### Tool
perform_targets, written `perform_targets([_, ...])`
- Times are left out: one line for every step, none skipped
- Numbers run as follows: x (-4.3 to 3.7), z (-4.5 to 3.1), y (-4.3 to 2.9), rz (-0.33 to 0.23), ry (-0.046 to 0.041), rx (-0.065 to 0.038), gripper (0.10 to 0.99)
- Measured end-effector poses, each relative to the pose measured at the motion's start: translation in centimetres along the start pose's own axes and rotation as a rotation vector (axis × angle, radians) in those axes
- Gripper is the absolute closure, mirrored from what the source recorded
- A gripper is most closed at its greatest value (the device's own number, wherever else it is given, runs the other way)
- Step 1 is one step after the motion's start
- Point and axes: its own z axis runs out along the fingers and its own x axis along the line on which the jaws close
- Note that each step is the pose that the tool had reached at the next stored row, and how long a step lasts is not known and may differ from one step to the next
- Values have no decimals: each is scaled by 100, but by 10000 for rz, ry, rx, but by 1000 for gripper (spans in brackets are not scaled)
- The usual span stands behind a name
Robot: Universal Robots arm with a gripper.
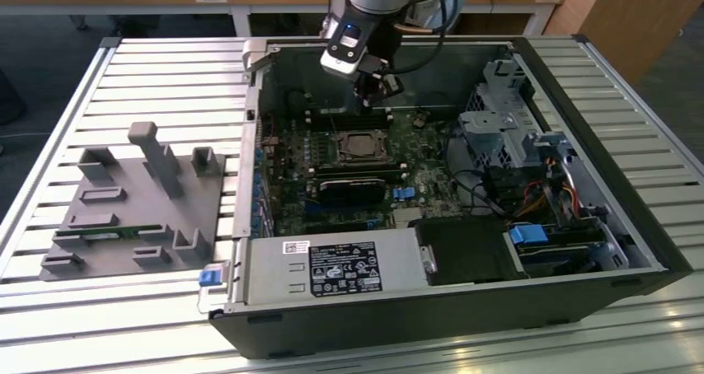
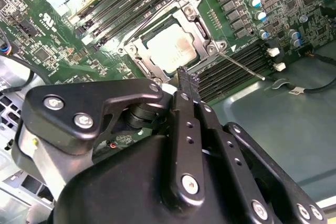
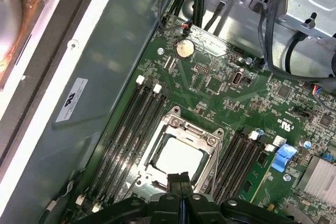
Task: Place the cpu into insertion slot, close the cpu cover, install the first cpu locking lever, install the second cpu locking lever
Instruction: 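Install the first cpu locking lever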
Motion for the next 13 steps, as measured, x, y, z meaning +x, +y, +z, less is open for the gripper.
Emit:
perform_targets([0,0,0,-35,0,1,980])
perform_targets([0,0,0,-69,0,2,980])
perform_targets([0,0,0,-103,0,3,980])
perform_targets([0,0,0,-139,1,3,980])
perform_targets([0,0,0,-173,1,4,980])
perform_targets([0,0,0,-207,1,5,980])
perform_targets([0,0,0,-240,1,6,980])
perform_targets([0,0,0,-277,1,7,980])
perform_targets([0,0,0,-312,1,7,980])
perform_targets([0,0,0,-349,2,8,980])
perform_targets([0,0,0,-385,2,9,980])
perform_targets([0,0,0,-420,2,10,980])
perform_targets([0,0,0,-456,2,11,980])
